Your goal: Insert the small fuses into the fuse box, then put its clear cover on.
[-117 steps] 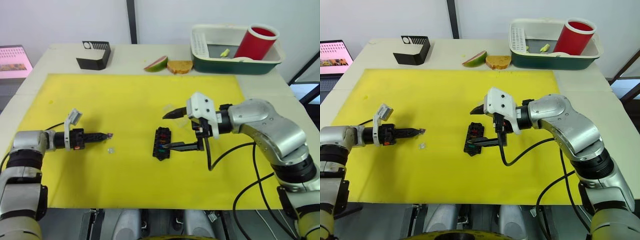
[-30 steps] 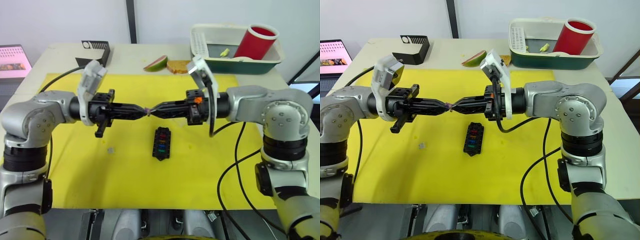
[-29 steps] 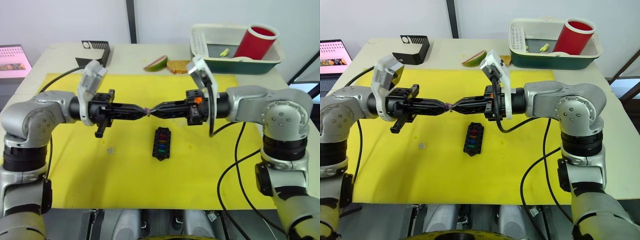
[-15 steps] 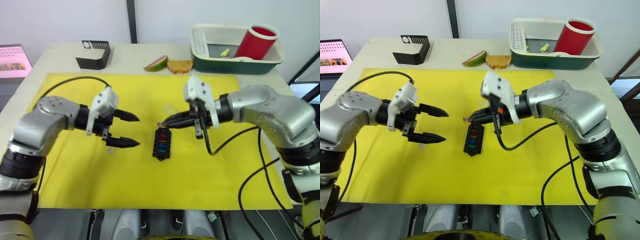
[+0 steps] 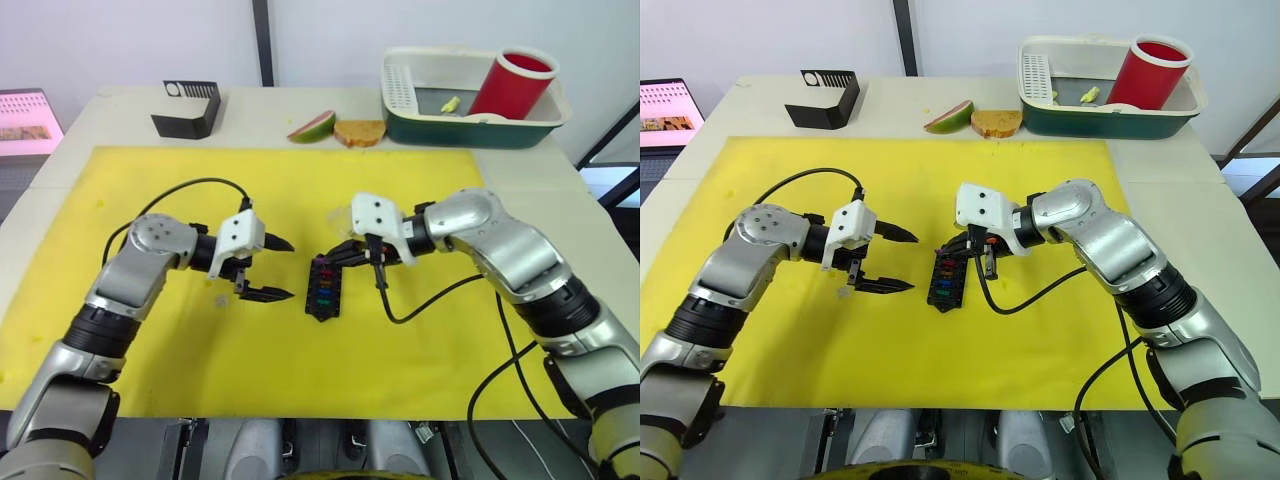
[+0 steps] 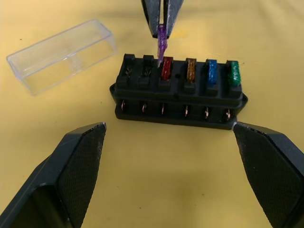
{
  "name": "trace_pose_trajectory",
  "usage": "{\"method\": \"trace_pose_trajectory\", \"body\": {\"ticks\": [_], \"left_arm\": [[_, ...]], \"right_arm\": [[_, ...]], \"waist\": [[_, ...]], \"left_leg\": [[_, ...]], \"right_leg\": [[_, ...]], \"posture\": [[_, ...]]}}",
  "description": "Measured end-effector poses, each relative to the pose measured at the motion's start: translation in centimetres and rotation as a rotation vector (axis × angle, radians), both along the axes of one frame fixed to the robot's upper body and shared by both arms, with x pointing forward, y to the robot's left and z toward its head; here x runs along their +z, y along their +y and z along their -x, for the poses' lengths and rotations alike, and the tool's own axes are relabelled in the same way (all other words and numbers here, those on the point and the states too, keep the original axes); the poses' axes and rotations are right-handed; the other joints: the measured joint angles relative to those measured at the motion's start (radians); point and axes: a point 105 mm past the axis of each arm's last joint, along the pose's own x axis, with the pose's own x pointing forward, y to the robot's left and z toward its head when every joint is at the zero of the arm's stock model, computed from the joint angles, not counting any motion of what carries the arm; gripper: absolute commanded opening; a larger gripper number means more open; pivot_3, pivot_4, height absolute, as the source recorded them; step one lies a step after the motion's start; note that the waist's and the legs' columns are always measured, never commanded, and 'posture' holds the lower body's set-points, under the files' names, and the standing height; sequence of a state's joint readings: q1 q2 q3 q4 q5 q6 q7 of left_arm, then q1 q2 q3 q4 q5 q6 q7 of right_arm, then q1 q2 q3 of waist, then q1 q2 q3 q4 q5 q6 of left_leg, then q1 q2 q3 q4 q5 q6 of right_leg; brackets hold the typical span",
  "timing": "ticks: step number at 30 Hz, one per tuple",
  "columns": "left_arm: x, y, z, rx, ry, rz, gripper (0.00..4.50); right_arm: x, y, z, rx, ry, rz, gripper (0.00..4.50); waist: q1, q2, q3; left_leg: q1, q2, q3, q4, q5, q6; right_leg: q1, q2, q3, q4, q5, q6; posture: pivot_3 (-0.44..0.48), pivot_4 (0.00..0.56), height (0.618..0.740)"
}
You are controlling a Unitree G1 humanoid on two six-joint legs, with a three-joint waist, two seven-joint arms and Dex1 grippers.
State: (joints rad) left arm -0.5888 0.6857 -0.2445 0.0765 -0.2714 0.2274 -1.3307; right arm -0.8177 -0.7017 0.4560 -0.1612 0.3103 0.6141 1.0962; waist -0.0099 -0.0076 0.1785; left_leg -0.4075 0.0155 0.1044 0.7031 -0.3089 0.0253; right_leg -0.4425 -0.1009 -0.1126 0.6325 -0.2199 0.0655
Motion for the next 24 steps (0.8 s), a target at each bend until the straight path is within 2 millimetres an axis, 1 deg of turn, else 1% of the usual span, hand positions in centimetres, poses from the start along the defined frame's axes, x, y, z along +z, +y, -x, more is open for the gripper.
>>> {"method": "trace_pose_trajectory", "body": {"ticks": [10, 24], "left_arm": [[-0.3, -0.6, -0.1, -0.007, -0.013, 0.007, 4.48], [-0.3, -0.7, -0.1, -0.007, -0.015, 0.006, 4.48]], "right_arm": [[-1.2, -0.8, -0.5, -0.025, 0.020, 0.035, 0.00], [-1.3, -0.8, -1.0, -0.044, 0.025, 0.020, 0.00]], "waist": [[0.000, 0.000, 0.000], [0.000, 0.000, 0.000]], "left_leg": [[0.000, 0.000, 0.000, 0.000, 0.000, 0.000], [0.000, 0.000, 0.000, 0.000, 0.000, 0.000]], "right_leg": [[0.000, 0.000, 0.000, 0.000, 0.000, 0.000], [0.000, 0.000, 0.000, 0.000, 0.000, 0.000]], "posture": [[0.000, 0.150, 0.740], [0.000, 0.150, 0.740]]}}
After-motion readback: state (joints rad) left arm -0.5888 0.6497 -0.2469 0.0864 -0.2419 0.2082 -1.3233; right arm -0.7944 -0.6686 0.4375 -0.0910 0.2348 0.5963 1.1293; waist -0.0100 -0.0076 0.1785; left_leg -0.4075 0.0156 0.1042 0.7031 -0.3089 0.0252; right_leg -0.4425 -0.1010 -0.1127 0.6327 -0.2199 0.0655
